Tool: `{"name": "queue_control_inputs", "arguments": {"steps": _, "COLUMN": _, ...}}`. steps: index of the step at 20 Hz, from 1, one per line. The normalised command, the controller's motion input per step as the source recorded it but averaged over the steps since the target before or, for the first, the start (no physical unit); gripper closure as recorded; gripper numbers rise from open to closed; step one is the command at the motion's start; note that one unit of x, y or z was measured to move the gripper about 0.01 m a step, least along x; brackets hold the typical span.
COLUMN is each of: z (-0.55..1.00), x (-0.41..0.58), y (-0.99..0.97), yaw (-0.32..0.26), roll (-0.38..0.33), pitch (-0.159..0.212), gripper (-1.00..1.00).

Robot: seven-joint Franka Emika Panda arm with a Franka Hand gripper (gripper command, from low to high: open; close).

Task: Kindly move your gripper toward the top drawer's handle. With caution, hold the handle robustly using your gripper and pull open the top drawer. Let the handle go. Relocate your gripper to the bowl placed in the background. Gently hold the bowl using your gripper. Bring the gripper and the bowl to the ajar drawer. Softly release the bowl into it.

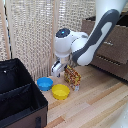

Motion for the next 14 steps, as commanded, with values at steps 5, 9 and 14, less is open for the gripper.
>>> {"name": "queue_control_inputs", "arguments": {"steps": 5, "z": 0.30, "x": 0.959, "y": 0.26, "yaw": 0.000, "roll": 0.208, "pitch": 0.074, "gripper": -1.00}}
{"name": "queue_control_inputs", "arguments": {"steps": 9, "z": 0.57, "x": 0.944, "y": 0.11, "yaw": -0.032, "roll": 0.069, "pitch": 0.088, "gripper": -1.00}}
{"name": "queue_control_inputs", "arguments": {"steps": 14, "z": 0.44, "x": 0.299, "y": -0.01, "yaw": -0.202, "roll": 0.056, "pitch": 0.160, "gripper": -1.00}}
